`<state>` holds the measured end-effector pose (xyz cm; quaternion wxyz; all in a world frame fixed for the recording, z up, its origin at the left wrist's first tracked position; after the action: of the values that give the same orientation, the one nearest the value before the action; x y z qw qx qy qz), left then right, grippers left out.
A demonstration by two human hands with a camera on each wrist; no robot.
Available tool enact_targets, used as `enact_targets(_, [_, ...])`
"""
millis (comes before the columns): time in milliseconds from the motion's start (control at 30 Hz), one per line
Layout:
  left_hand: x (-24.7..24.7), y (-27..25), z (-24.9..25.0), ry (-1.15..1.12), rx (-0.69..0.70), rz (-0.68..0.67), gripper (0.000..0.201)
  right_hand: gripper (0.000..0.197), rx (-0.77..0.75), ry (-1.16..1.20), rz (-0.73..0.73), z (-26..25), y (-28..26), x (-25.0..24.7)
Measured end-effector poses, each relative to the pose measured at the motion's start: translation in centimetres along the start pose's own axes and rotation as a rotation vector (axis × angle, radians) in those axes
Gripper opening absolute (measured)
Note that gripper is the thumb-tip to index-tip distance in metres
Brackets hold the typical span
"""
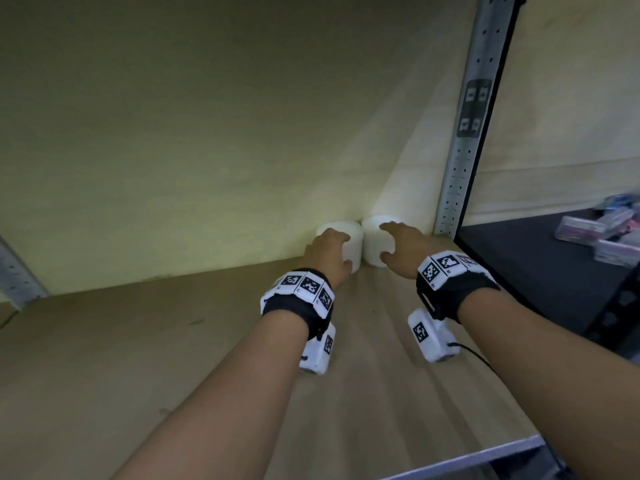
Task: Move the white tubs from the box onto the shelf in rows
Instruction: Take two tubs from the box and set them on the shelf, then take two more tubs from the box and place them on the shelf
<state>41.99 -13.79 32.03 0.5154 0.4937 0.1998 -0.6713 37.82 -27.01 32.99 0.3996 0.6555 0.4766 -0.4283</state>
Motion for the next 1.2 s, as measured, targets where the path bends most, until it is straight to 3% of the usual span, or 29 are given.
enact_targets(133, [-1.3,-3.6,-0.6,-0.001,-0.016,0.001,0.056,0.055,-0.036,0.087,0.055,-1.4,-4.0,-0.7])
enact_targets(467, [-7.3,-17.7,-0.4,0.001,-0.055,0.038,0.046,0.048,-0.095,0.116,-0.007,-5.3,-15.6,-0.4])
enact_targets(667, [-8.2,-26.9,-1.1,0.005,-0.089,-0.017,0.038,0.041,-0.183,0.116,-0.044,-8.7,-22.8,1.1])
enact_targets(900, [-6.6,-35.8,-3.7,-0.026,-0.187,-0.112,0.026,0.021,-0.255,0.126,-0.154,-12.0,-30.4,5.8])
enact_targets(1200, [0.9,-42.4,-10.3,0.054,-0.387,-0.416,0.042,0.029,-0.239,0.071,-0.4,-12.4,-34.8,16.2])
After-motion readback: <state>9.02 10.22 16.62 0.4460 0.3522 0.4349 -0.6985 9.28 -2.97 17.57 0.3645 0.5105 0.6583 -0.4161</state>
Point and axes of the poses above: each hand's wrist, its own y-axis towards the middle knuckle, its own x-axis out of the palm, z = x × y, the point moved 9 cm from there along y, towards the middle knuckle, and after that the axes turned 8 degrees about z, right-handed, at the moved point
